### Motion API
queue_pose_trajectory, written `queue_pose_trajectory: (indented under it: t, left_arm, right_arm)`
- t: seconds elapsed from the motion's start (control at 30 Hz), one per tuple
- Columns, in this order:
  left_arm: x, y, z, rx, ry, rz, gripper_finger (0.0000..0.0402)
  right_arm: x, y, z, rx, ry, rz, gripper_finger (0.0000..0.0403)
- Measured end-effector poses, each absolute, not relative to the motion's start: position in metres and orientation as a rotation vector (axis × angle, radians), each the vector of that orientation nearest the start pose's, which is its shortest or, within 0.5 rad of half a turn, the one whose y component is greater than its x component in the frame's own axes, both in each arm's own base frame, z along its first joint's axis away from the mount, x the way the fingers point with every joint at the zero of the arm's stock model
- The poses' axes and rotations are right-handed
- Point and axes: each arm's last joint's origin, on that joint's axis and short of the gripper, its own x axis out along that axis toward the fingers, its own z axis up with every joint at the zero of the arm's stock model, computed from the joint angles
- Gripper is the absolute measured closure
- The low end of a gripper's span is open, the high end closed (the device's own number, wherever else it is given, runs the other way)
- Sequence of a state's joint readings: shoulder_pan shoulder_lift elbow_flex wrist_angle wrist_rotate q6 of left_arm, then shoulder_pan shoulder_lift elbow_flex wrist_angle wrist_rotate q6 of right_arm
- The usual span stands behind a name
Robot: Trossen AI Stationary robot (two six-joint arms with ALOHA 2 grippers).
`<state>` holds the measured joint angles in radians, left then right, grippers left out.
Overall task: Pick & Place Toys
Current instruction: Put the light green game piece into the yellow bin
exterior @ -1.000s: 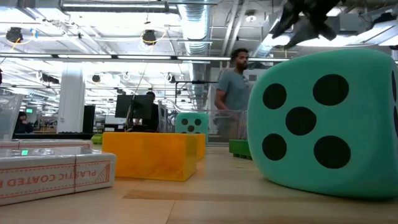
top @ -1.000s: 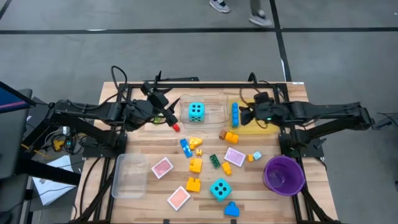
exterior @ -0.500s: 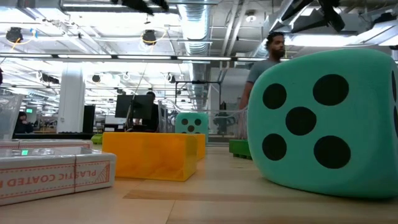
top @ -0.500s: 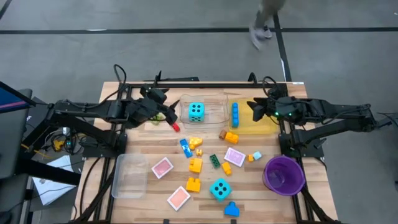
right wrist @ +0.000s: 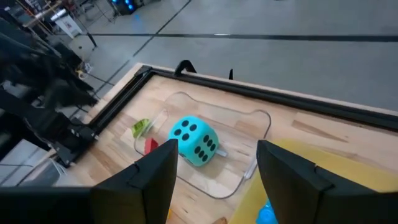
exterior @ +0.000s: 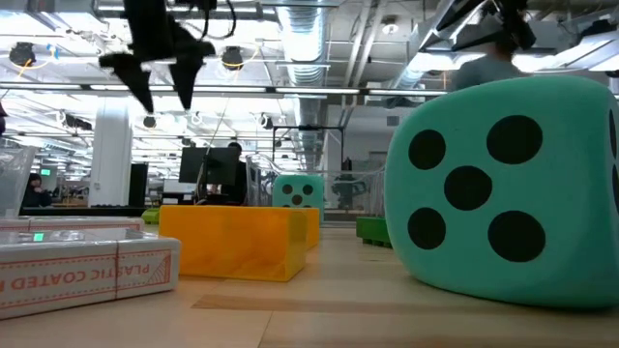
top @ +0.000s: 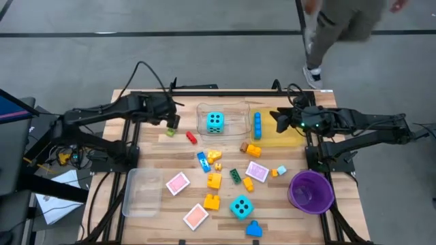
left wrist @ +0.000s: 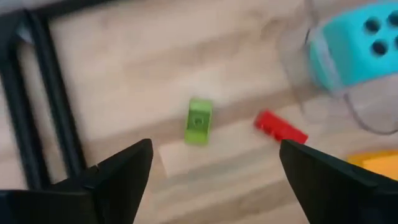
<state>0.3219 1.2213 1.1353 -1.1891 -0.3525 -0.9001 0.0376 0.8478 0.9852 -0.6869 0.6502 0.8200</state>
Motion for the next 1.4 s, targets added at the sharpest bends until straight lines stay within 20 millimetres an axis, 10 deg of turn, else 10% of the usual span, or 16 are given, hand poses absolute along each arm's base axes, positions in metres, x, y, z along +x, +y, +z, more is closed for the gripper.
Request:
queue_pose_trajectory:
  t: [0.57,1.4]
  left_arm:
    - [0.226,0.111,0.193,-0.611,1.381,0.996,0.0055]
    - [0.212,0.141,0.155,-0.706,1.372,0.88,0.0057]
  right_arm:
    - [0.159,-0.01,0.35,0.643,0.217,-0.721,0.0191]
    - [0.159,-0.009,0.35,0.651,0.223,-0.709,0.0191]
